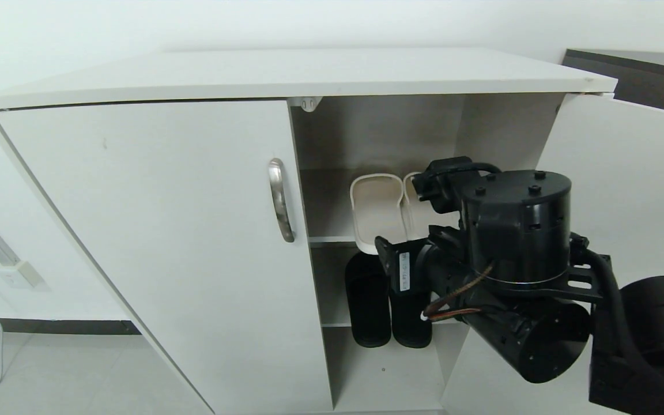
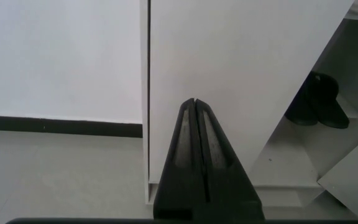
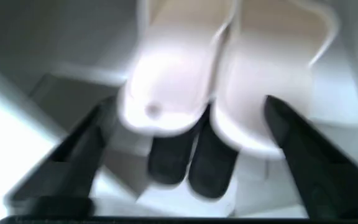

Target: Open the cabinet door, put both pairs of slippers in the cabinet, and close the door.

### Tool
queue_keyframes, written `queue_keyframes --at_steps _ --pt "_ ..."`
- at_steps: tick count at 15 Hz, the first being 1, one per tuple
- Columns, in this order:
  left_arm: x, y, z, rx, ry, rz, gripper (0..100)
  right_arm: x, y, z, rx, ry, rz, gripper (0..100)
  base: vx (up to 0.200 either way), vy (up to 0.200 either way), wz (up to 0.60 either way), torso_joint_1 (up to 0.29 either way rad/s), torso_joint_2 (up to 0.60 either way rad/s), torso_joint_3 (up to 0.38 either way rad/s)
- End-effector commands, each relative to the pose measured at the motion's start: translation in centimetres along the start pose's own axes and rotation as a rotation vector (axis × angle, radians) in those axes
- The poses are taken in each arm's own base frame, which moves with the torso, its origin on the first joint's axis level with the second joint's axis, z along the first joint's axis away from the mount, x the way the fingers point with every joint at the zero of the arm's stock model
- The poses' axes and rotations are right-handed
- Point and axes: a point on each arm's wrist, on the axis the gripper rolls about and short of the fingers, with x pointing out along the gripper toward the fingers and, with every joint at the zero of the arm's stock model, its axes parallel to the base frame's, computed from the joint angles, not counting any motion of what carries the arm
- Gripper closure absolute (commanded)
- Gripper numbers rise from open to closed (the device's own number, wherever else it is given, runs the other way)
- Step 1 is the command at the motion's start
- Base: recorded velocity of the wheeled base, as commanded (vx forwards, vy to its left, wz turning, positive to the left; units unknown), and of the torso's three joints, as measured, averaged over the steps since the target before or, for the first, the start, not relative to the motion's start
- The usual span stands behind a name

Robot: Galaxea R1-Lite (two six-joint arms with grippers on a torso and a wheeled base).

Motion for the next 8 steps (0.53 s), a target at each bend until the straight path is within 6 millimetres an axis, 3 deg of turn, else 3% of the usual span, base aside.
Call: queue_keyframes --at_steps 1,8 --pt "0.0 0.0 0.0 0.0 0.0 0.002 100 -0.9 -0.3 0.3 0.005 -0.008 0.016 100 0.0 0.0 0.0 0.0 0.0 0.0" --pt "0.0 0.0 0.0 0.0 0.0 0.002 100 -0.2 0.2 -0.9 -0.015 0.017 0.009 100 0.0 0.0 0.0 0.0 0.0 0.0"
